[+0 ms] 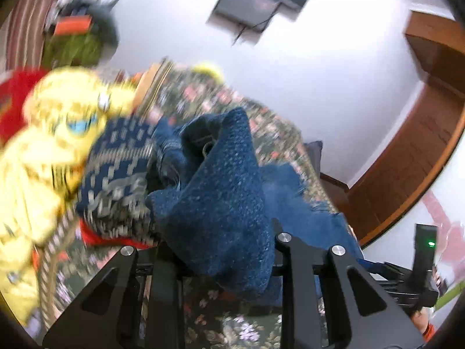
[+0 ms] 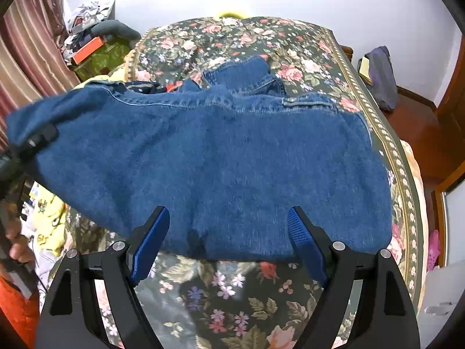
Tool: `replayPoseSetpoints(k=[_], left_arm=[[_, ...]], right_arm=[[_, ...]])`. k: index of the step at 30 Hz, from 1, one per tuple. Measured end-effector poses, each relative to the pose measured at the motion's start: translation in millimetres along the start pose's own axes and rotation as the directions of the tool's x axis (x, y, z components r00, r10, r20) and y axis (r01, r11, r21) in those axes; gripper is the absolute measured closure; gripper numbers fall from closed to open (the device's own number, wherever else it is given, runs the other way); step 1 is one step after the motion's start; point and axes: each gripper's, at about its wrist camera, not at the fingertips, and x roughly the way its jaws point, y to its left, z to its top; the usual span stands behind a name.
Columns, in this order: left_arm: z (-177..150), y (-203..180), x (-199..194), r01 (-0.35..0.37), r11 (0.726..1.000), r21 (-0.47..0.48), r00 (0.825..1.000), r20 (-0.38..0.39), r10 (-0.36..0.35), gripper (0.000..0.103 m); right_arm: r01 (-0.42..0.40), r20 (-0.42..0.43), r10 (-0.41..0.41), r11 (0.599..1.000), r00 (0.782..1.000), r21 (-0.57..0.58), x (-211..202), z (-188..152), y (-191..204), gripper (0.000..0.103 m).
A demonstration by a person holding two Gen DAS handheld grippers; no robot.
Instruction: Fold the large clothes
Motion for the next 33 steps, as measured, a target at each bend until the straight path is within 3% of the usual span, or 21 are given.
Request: replayPoseSetpoints(k=[3, 7, 11, 16, 19, 23, 28, 33], left_arm=[[19, -20, -20, 0.015, 0.997, 0.077, 0.998, 0.057, -0.019, 0.079], [30, -19, -37, 0.011, 0.997, 0.082, 0.996, 0.086, -0.018, 0.079], [27, -11, -26, -0.033, 0.995, 0.094, 0.999, 0.041, 0.029, 0.079], [5, -11, -12, -0.104, 0.985, 0.138, 0.994, -0.002, 0.106, 0.079], [9, -12, -8, -0.076, 0.991, 0.109, 0.997, -0.011, 0.077, 0.079], [15, -43, 0, -0.031, 0.988, 0.150, 0.999, -0.012, 0.034, 0.079], [3, -124, 26, 0.083, 0.952, 0.294, 0.996, -0.040, -0.074, 0.080], [-36, -195, 76, 0.214, 0.897, 0.386, 0.969, -0.202, -0.144, 0.081]], right_arm=[[-0.023, 0.014, 0.023, 1.000, 1.000, -0.022, 2, 9, 14, 0.022], [-0.065, -0.024, 0.064, 0.997, 0.998, -0.049, 24, 13, 40, 0.022], [-0.075, -0.084, 0.067, 0.993, 0.994, -0.095, 57, 3, 67, 0.022], [-0.124, -0.129, 0.110, 0.987, 0.985, -0.103, 68, -5, 64, 0.020], [-0.180, -0.131, 0.172, 0.982, 0.976, -0.055, 54, -4, 48, 0.021], [-0.177, -0.071, 0.179, 0.984, 0.981, 0.034, 27, -13, 16, 0.021], [-0.040, -0.018, 0.043, 0.991, 0.999, 0.125, -3, -28, -41, 0.021], [0.032, -0.019, -0.028, 0.971, 0.999, 0.235, -24, -47, -95, 0.021]])
